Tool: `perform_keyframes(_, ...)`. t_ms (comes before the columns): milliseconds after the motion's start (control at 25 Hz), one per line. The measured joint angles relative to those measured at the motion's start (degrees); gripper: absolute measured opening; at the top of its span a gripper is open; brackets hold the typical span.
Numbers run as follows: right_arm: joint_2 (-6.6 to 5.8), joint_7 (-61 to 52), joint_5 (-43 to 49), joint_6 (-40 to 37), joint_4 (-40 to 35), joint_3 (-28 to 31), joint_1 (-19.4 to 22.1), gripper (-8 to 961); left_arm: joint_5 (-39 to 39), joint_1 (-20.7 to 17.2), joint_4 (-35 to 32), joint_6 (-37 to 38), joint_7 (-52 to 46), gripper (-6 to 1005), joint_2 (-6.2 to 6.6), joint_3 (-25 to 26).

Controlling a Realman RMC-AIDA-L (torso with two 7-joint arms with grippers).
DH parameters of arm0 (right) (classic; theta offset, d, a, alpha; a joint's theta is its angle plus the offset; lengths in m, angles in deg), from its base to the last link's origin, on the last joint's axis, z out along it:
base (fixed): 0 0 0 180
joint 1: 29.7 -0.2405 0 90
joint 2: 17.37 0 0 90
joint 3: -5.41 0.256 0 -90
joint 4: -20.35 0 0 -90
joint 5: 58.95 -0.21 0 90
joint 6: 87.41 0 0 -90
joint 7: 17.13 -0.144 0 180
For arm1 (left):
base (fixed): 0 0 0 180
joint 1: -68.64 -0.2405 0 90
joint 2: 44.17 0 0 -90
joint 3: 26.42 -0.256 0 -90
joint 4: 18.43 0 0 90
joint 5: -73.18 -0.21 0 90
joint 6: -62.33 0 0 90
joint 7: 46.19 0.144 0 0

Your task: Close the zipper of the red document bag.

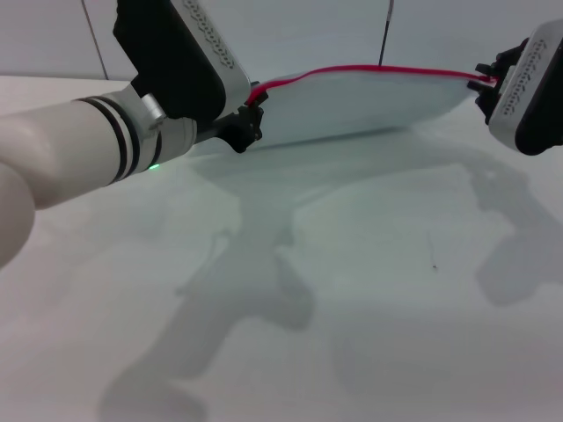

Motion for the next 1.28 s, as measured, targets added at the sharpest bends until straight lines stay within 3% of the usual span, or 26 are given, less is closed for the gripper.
perform_keyframes(240, 0.11, -0.90, -0.41, 0.17, 0.06, -0.03, 0.17, 229, 0.61, 0.91, 3.42, -4.55, -0.64, 67, -0.08, -0.01)
perform_keyframes(680, 0.38, -1.70, -2.18, 4.07, -0.05, -1.41, 1.55, 476, 2.50, 1.64, 5.14, -6.50, -1.26, 286, -0.22, -0.04)
perform_keyframes(760, 0.39, -1.72, -5.21, 6.54, -0.35, -2.67, 2.38, 502, 3.41, 1.41, 5.17, -7.98, -1.55, 381, -0.21, 0.39)
perform_keyframes(840, 0.35, -1.72, -8.89, 10.67, -0.49, -4.45, 3.47, 528, 4.19, 0.88, 5.31, -9.84, -1.64, 476, -0.22, 0.89)
perform_keyframes(880, 0.43, -1.73, -12.80, 16.53, -0.51, -6.97, 4.65, 541, 4.88, 0.47, 5.55, -11.39, -1.67, 523, -0.25, 1.30)
perform_keyframes(1000, 0.43, -1.74, -17.29, 23.03, -0.52, -10.46, 5.82, 538, 8.99, -0.31, 7.62, -18.09, -1.70, 729, -0.19, 1.82)
perform_keyframes(1160, 0.17, -2.57, -29.07, 39.31, -0.57, -20.11, 7.55, 535, 15.12, -0.64, 12.53, -29.10, -1.70, 806, -0.08, 1.88)
perform_keyframes(1280, 0.04, -9.27, -32.71, 51.98, 0.53, -27.78, 7.87, 533, 17.48, -1.13, 16.37, -37.49, -1.73, 846, -0.19, 0.67)
